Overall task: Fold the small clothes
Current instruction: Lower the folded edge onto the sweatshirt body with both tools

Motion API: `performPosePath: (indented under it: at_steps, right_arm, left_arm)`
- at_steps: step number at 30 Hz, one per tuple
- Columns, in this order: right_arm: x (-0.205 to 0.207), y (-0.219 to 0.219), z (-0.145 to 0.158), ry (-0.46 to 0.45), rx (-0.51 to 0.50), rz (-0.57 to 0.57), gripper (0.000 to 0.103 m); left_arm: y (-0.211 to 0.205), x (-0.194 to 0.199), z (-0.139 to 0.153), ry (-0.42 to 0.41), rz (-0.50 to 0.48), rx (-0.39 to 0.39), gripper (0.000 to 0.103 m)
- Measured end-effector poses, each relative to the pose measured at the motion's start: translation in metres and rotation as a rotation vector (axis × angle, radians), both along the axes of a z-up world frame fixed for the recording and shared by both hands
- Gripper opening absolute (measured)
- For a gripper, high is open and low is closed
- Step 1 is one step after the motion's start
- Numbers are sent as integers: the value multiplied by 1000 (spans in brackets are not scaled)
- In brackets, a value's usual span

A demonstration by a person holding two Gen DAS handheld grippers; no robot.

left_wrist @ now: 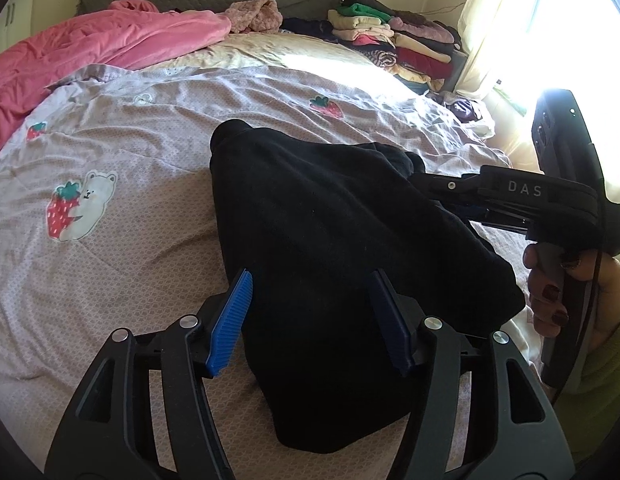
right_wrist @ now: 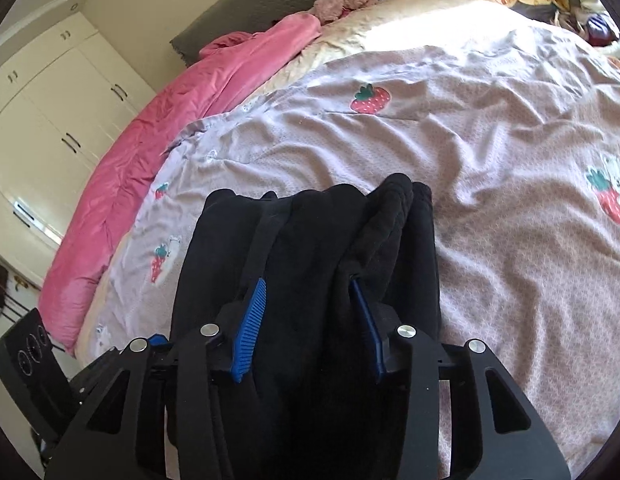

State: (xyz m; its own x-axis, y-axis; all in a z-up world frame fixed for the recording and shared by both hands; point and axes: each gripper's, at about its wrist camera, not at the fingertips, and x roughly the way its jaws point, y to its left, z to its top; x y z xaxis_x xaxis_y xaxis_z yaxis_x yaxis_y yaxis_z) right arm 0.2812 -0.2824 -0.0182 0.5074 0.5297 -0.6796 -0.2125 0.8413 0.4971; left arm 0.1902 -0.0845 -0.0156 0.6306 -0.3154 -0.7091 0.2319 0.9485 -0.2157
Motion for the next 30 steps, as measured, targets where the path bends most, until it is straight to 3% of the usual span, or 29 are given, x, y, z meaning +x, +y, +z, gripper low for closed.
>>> performPosePath:
  at_steps: [2,3,4,5,12,15,19,24,26,30]
  right_arm:
    - [4,4,-1,-4,-12,7,41]
    - [5,7,-1,-11,-28,13,33]
    - [6,9,-2,-18,-43,19,16]
    - [6,11,-2,-30,-59,25,14]
    - [-12,-8,30,-194,-133,16,11]
    - [-5,-22,17,-153,-169,-24,11]
    - [2,-25,-14,-89,-161,-29,21]
    - [-20,-46,-6,-97,-19,-59,29]
    - [-32,-52,0,-102,18,-61,45]
    - [-55,-56,1,-75,80,-29,57]
  left_arm:
    - [1,0,-1,1,1,-2,54]
    - [1,0,-1,2,3,-2,54]
    - [1,1,-1,3,4,-4,54]
    - [1,0,-1,4,5,-5,54]
    - [-3,-7,8,-12,-27,-34,54]
    - [-12,-7,4,4,-44,-11,57]
    - [-18,-6,-6,11,-51,33,60]
    - [-11,-6,-7,23,-46,21,61]
    - [-9,-8,-9,29,-43,11,61]
    - [-5,-12,-12,39,-41,3,61]
